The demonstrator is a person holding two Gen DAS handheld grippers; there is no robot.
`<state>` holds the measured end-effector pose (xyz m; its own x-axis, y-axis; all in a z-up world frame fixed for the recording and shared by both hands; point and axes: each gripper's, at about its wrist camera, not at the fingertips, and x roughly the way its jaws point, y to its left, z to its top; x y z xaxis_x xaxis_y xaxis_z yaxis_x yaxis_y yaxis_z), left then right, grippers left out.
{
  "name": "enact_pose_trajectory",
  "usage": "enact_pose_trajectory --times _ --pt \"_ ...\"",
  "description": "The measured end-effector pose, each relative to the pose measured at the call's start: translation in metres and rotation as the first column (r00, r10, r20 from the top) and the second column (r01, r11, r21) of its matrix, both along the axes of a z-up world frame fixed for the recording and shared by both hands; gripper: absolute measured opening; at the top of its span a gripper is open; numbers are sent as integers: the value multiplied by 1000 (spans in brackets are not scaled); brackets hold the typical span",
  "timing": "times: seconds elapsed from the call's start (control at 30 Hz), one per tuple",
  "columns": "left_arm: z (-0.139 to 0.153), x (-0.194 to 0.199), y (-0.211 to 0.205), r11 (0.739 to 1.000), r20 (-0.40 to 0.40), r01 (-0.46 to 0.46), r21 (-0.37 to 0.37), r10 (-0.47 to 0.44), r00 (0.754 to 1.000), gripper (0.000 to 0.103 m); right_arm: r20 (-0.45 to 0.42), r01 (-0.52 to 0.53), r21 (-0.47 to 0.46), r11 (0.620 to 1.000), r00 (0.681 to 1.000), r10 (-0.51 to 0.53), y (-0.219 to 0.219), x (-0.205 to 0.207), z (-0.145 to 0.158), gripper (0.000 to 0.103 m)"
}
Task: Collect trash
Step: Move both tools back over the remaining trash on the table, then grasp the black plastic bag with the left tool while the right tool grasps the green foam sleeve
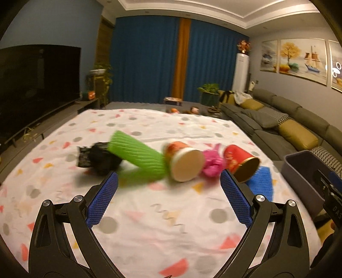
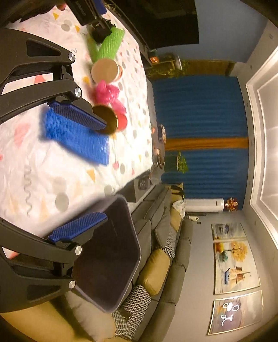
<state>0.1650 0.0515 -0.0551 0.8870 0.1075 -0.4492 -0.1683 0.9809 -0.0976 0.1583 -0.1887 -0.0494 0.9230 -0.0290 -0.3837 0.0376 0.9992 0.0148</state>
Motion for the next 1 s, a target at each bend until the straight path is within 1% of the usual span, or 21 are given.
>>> enact_pose_trajectory --times 0.23,0.4,0.6,0.67,0.77,0.83,0.93,1.0 --pt "-2 -5 37 999 1 -41 -12 41 999 94 -34 -37 6 999 999 37 28 16 -7 78" --pt "-6 -2 63 997 -13 -79 -25 79 997 94 -61 -70 1 998 996 70 49 28 -15 78" --pt "-9 11 102 995 -16 -76 -63 76 997 94 -67 -109 -6 994 992 109 72 37 -21 78" --pt "-9 14 116 993 -16 -88 -77 87 996 94 -66 -122 -7 993 990 121 79 39 -21 78" --pt "-12 20 131 992 -34 -101 -72 99 995 94 -67 -147 -9 989 987 146 92 43 -21 78" --pt "-16 25 140 993 -49 -93 -70 89 995 93 -66 -166 -11 986 984 165 99 45 -19 78" --pt "-23 36 150 991 -83 -64 -114 54 995 90 -62 -199 -17 980 978 198 117 45 -18 78" --pt "-26 45 154 991 -103 -50 -125 37 994 88 -60 -219 -25 975 974 217 127 46 -16 78"
